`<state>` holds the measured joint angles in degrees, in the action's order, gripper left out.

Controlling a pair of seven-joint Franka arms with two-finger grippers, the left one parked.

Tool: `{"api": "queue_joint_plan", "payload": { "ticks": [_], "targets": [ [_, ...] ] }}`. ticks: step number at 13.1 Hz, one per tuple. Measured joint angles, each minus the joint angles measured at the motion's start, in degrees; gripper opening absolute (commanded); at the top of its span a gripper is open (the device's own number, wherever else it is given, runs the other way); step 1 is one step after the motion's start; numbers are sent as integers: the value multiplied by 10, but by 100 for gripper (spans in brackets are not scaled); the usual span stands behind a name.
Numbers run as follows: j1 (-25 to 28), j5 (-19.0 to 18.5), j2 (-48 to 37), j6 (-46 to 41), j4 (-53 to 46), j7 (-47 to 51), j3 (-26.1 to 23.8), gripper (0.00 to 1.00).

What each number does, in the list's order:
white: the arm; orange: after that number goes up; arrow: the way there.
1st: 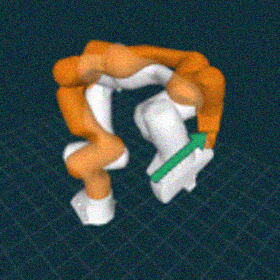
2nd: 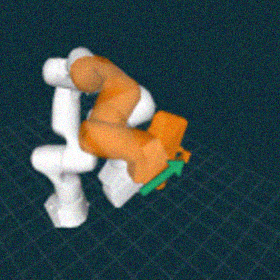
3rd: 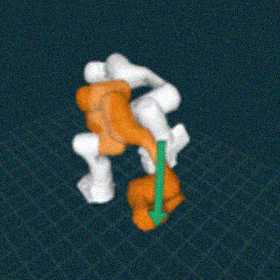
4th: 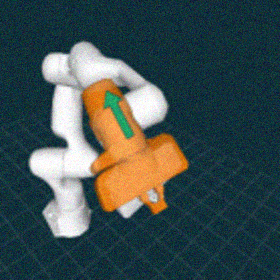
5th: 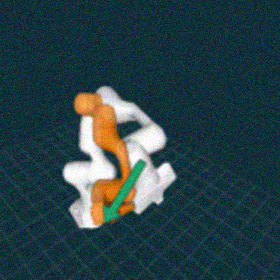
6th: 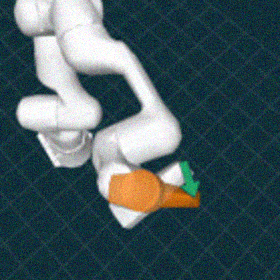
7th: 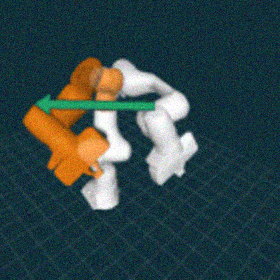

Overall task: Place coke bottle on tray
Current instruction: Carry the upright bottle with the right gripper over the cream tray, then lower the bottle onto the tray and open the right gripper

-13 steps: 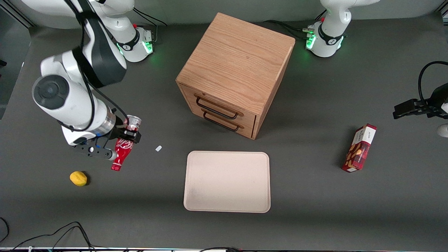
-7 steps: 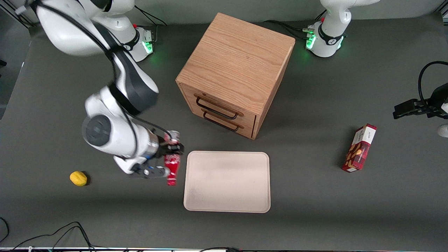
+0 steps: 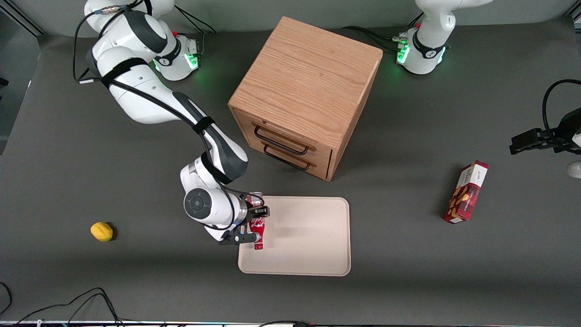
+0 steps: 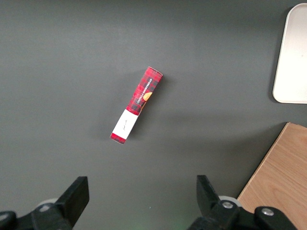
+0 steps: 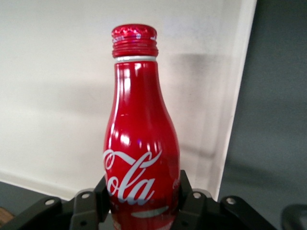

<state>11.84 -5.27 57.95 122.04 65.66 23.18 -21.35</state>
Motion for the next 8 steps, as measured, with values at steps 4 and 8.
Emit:
{"api": "queue_joint_plan", "payload": {
  "ticks": [4, 8],
  "targets": [
    [-3, 0, 14, 33, -6, 0, 3, 0],
    [-3, 0, 33, 51, -24, 0, 10, 0]
  ]
}}
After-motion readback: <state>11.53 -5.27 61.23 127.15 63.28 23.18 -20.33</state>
